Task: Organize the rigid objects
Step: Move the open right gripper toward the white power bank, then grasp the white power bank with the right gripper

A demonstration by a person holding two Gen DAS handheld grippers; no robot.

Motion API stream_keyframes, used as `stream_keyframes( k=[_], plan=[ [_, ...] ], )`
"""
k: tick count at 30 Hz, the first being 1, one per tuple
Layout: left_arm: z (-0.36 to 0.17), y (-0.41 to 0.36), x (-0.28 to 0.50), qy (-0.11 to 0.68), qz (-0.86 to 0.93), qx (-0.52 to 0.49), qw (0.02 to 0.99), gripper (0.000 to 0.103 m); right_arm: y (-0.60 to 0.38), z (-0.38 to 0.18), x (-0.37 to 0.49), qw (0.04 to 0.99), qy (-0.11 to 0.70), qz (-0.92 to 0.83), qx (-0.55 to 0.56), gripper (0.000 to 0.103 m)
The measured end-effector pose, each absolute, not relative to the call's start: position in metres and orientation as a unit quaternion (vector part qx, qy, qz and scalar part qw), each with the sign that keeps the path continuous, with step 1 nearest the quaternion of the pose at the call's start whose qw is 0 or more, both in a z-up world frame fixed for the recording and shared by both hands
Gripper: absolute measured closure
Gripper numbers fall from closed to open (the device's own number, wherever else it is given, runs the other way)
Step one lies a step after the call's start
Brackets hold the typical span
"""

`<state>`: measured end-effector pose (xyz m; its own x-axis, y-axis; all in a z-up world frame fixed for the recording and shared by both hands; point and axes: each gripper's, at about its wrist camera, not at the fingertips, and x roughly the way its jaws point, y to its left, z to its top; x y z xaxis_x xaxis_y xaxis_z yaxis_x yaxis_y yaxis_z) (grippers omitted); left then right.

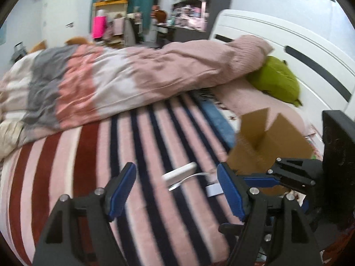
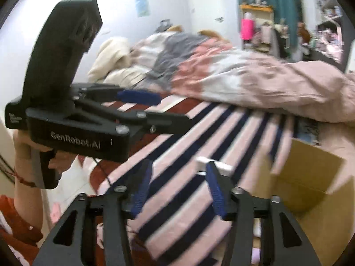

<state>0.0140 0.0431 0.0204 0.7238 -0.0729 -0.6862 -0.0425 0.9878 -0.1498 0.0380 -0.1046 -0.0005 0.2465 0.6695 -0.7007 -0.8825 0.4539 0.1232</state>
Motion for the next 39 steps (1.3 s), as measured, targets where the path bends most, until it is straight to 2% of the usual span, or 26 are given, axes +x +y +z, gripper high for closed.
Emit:
stream_keyframes(
  k=[3, 9, 15, 27, 29, 31, 32, 35, 39],
  plan=[
    [-0.003, 0.068, 0.000, 0.379, 0.010, -0.086, 0.921, 0.030, -0.073, -0.031, 0.040, 0.761, 0.392, 0.494, -0.154, 0.043],
    [-0.045, 0.095, -0.007, 0.396, 0.013, -0.113, 0.911, 0.030, -0.040, -0.096, 0.076, 0.775, 0.445, 0.416, -0.167, 0.022],
    [-0.071, 0.108, -0.009, 0.405, 0.010, -0.137, 0.904, 0.030, -0.047, -0.135, 0.127, 0.811, 0.469, 0.322, -0.136, 0.016],
    [-0.082, 0.119, -0.007, 0.417, 0.020, -0.150, 0.896, 0.030, -0.021, -0.159, 0.164, 0.809, 0.458, 0.342, -0.141, 0.016],
    [-0.081, 0.118, -0.009, 0.418, 0.023, -0.148, 0.896, 0.030, -0.019, -0.158, 0.161, 0.811, 0.443, 0.352, -0.146, 0.020],
    [-0.080, 0.118, -0.011, 0.418, 0.024, -0.150, 0.896, 0.030, -0.016, -0.157, 0.156, 0.806, 0.436, 0.364, -0.165, 0.050],
    [-0.079, 0.118, -0.011, 0.417, 0.024, -0.151, 0.896, 0.030, -0.014, -0.157, 0.155, 0.803, 0.436, 0.369, -0.169, 0.060],
    [-0.076, 0.115, -0.012, 0.415, 0.024, -0.151, 0.897, 0.030, -0.015, -0.153, 0.148, 0.791, 0.438, 0.395, -0.166, 0.066],
    [-0.072, 0.112, -0.012, 0.414, 0.023, -0.143, 0.899, 0.030, -0.019, -0.153, 0.151, 0.790, 0.460, 0.380, -0.142, 0.065]
  ],
)
